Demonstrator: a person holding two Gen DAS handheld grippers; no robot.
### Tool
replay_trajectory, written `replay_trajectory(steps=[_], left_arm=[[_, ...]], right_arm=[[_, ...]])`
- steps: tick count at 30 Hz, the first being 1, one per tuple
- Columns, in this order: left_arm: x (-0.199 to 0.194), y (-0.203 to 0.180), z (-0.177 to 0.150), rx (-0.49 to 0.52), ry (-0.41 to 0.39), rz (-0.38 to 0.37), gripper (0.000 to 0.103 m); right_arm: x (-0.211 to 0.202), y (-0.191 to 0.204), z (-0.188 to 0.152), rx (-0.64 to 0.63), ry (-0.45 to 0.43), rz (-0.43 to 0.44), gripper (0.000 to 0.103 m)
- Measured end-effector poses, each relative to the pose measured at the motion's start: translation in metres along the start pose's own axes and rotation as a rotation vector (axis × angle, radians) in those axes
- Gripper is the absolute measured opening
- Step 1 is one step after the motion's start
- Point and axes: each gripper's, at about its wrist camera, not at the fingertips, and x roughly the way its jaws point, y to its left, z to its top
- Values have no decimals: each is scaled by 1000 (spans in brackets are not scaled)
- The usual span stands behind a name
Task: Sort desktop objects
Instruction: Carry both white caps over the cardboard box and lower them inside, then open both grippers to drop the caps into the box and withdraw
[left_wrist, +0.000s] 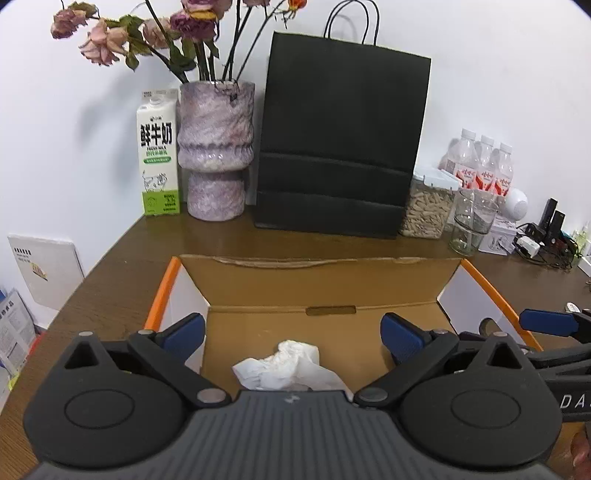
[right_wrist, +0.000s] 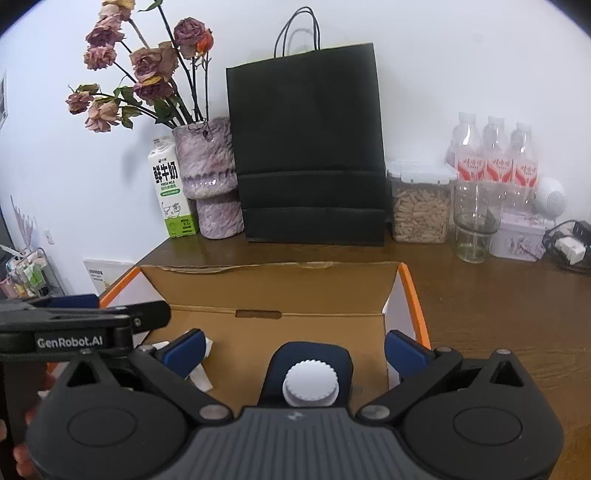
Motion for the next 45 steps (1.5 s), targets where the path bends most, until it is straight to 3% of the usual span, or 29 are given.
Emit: replay_trajectory(steps=[22,36,45], left_arm=[[-34,-6,9,18,-78,13,103],[-100,-4,-1,38,-141,7,103],[-143,8,-26,39,-145,4,103]], right_arm=[[-27,10,6,-33,-40,-19,103],[-90,37,-4,-77,-106,-13,103],[-136,54,-30,-101,-134,-2,103]])
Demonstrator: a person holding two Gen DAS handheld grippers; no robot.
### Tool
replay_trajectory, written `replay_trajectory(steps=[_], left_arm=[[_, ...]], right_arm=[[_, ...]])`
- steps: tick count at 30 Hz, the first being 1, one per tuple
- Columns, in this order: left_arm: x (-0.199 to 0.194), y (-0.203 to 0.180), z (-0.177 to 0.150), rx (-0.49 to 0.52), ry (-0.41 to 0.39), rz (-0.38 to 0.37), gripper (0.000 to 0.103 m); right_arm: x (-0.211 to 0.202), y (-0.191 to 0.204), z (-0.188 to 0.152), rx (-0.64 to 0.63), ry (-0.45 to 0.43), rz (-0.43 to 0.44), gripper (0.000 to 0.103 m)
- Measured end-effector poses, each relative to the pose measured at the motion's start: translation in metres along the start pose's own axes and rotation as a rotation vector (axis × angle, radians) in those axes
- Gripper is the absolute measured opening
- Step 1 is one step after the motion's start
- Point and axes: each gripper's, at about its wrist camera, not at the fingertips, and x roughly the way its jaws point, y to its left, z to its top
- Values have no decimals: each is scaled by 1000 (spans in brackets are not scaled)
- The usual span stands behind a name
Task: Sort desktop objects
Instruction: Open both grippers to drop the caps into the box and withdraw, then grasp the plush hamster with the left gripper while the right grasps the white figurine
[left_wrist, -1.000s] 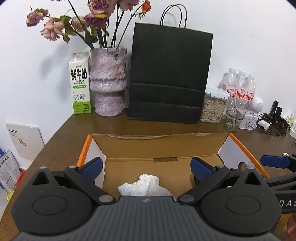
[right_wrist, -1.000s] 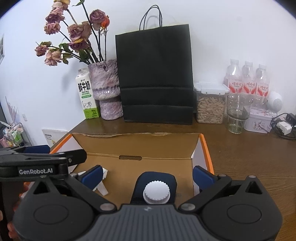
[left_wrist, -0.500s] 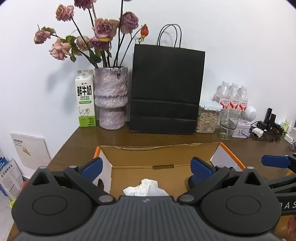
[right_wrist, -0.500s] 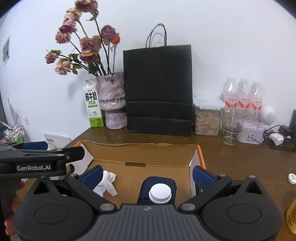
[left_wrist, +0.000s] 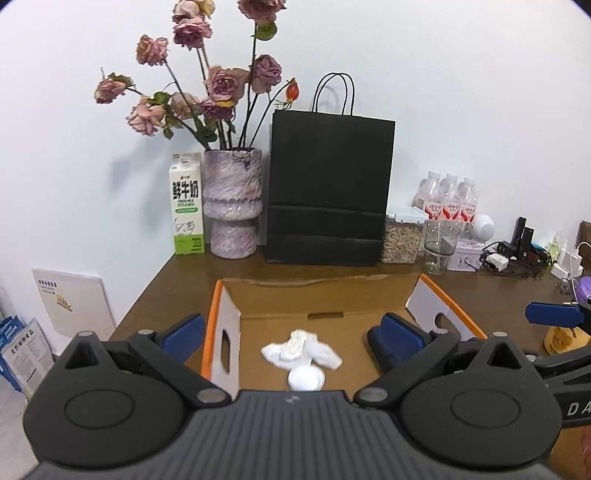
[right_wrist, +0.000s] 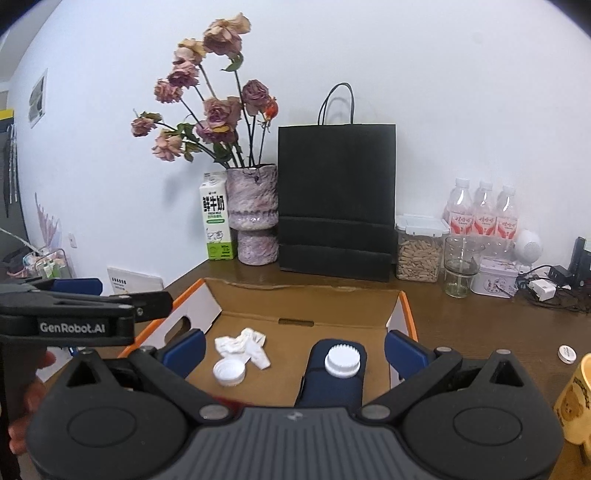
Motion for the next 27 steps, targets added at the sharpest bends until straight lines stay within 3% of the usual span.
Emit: replay_trajectory(steps=[9,19,27], left_arm=[[-25,26,-41,-6,53,27,103],[-29,48,-97,-33,178,50,103],[-12,50,-106,-67,221,61,103]], right_arm=[[-24,11,-44,-13,32,-2,103],[-35,27,-88,-22,66,0,103],[-34,35,-93,-43,59,-5,103]])
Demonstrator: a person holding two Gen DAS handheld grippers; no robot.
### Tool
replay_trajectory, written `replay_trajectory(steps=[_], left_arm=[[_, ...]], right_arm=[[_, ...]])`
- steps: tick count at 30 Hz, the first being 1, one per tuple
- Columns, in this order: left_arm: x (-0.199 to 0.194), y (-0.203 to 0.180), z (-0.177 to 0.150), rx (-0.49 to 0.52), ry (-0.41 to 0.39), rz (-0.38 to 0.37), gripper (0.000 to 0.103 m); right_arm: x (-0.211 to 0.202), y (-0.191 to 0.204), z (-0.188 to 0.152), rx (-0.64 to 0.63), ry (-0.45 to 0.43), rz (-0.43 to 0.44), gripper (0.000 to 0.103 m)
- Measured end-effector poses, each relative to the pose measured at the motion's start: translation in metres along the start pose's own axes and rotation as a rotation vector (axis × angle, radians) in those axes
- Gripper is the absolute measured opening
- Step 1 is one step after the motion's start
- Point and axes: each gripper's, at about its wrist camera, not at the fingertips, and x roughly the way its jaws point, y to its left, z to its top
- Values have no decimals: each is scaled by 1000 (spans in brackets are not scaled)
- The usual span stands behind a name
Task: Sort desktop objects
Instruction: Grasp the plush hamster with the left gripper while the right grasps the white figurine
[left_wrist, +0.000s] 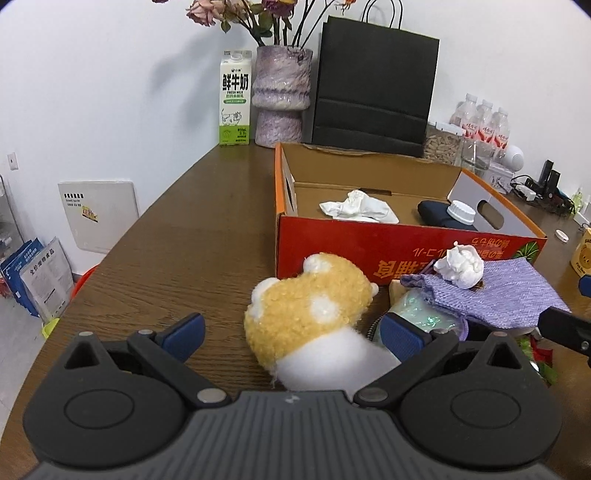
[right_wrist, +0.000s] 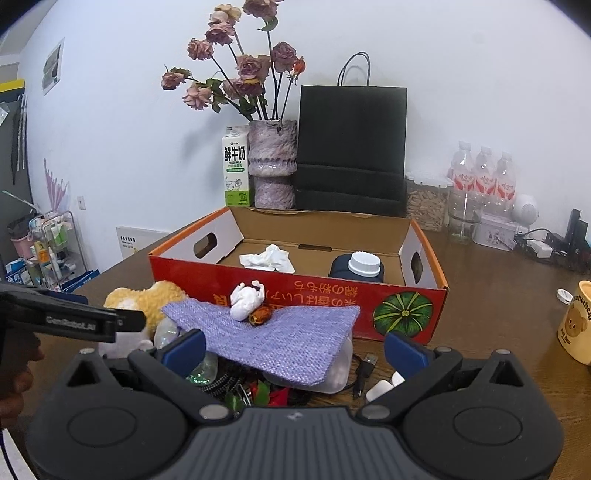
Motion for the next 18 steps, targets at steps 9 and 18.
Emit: replay_trajectory(steps=[9,18], left_arm=[[17,9,-2,-39,37,-38,72],[15,26,-2,-69,5,-58,64]], right_arm=[[11,7,12,-30,-12,3,98],[48,23,30,-73,26,44,71]])
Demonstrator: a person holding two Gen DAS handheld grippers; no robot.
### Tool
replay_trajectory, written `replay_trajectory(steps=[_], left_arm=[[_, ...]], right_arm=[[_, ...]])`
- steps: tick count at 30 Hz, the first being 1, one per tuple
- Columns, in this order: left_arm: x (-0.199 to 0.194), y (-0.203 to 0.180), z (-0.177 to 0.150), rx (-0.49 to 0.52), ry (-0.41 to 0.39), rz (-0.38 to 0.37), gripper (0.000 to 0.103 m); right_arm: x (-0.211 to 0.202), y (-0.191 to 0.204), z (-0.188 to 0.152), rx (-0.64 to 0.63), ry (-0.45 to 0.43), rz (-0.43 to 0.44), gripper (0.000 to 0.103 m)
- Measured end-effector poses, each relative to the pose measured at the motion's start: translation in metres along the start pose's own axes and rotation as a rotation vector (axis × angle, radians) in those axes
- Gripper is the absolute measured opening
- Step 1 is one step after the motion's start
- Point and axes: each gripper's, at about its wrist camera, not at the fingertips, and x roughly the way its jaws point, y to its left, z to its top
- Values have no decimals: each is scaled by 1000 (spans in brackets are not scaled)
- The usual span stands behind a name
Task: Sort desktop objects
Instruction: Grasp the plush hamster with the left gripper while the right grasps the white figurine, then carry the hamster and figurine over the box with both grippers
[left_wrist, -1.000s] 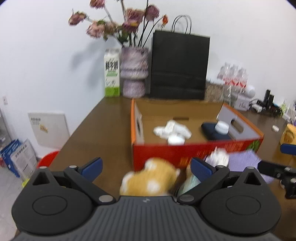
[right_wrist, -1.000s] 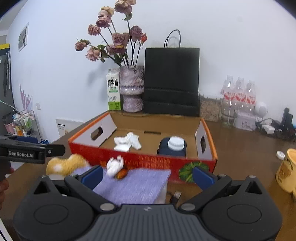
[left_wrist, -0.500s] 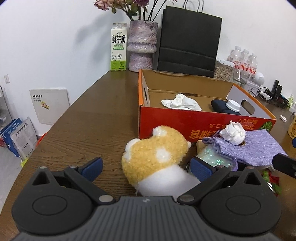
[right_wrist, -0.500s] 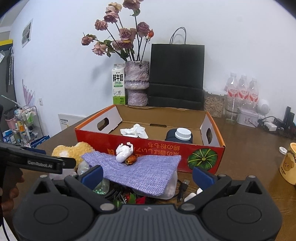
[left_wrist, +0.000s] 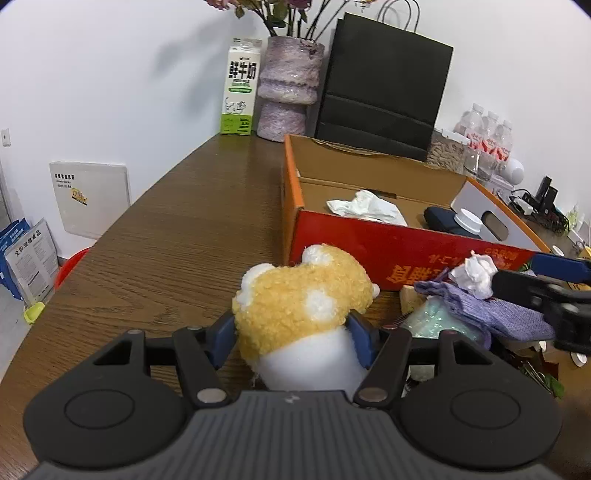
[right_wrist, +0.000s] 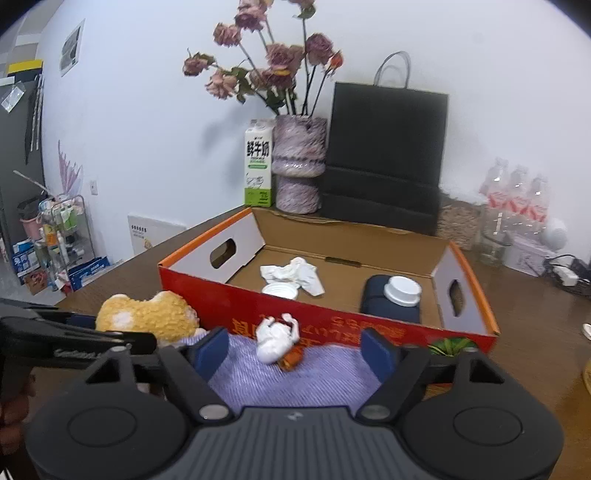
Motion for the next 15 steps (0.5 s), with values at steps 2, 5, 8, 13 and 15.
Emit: replay_trajectory(steps=[2,5,8,13,15], left_arm=[[-1,4,1,-6,-2,-3,64],[-2,8,2,-12,-4,-8,64],[-3,11,3,-12,-8,-12,64],[-6,12,4,-15,-21,-19,64],[-11,12,5,-17,-32,-25,64]], right_arm=[[12,2,4,0,19,4,62],[31,6,8,-11,64,5,38],[37,7,6,-1,79,25,19],[26,6,5,0,31,36,18],[21,3,7,6,10,34,18]])
